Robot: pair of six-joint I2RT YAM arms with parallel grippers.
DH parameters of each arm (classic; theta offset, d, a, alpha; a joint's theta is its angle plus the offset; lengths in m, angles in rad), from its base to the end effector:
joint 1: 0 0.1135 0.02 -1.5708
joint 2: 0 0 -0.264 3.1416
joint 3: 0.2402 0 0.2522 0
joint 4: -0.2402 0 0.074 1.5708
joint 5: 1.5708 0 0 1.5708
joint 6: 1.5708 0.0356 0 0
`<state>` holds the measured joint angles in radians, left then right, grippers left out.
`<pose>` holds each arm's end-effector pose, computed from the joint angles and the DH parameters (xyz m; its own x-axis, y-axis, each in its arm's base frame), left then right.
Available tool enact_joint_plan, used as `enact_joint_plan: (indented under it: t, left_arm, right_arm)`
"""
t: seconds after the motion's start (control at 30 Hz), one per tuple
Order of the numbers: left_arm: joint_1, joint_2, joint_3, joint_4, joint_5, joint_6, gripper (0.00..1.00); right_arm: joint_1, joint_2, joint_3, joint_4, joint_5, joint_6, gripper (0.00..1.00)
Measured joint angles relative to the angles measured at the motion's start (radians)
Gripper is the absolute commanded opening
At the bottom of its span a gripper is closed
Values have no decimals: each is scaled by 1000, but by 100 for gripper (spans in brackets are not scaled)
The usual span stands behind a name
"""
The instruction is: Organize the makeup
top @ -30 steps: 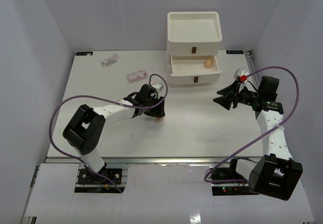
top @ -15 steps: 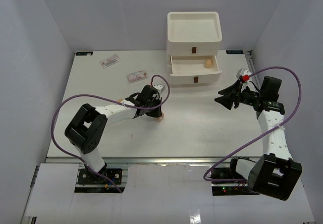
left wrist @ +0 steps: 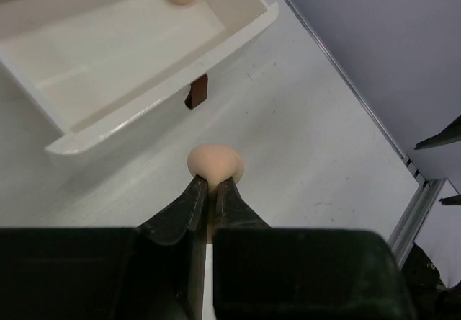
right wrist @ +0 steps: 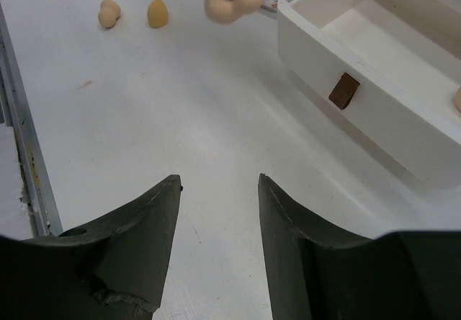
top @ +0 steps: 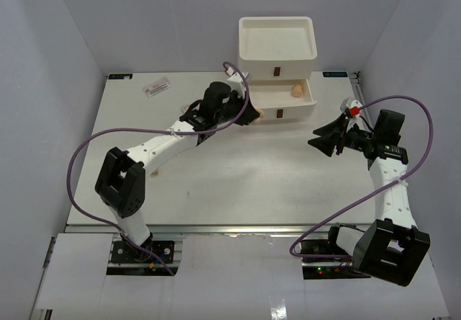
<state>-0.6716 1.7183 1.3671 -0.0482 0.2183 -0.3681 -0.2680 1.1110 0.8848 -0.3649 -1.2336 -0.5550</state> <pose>0.3159 -0.2609 0.3044 -0.5588 -0.0046 -0.8293 0.6030 0.6843 -0.4101 0.2271 -0.0275 0.3058 -0.1047 -0.1520 -0.9828 -0.8509 0.5253 0.0094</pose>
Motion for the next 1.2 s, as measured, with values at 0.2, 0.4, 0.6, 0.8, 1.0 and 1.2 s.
enact_joint_plan:
  t: [0.2,0.4,0.6,0.8,1.0,1.2]
  left_arm:
    - [2,244,392,-41,-12,29,8]
    - [12,457,625,-118,-77,70,24]
    - [27,530,665,-164,-156,97,60]
    - [37,534,668,-178,-172,99,68]
    - [37,498,629,-167,-137,98,70]
    - [46,238,357,-116,-25,90,78]
  right_arm:
    - [-4,3,-1,0,-13,3,54]
    - [-12,4,-12,0,-22,3,53]
    - [-14,5,-14,0,-29,3,54]
    - [-15,5,-16,0,-32,3,54]
    - [-20,5,-16,-12,-36,-18,56]
    - [-12,14,-15,-166,-68,-211,60]
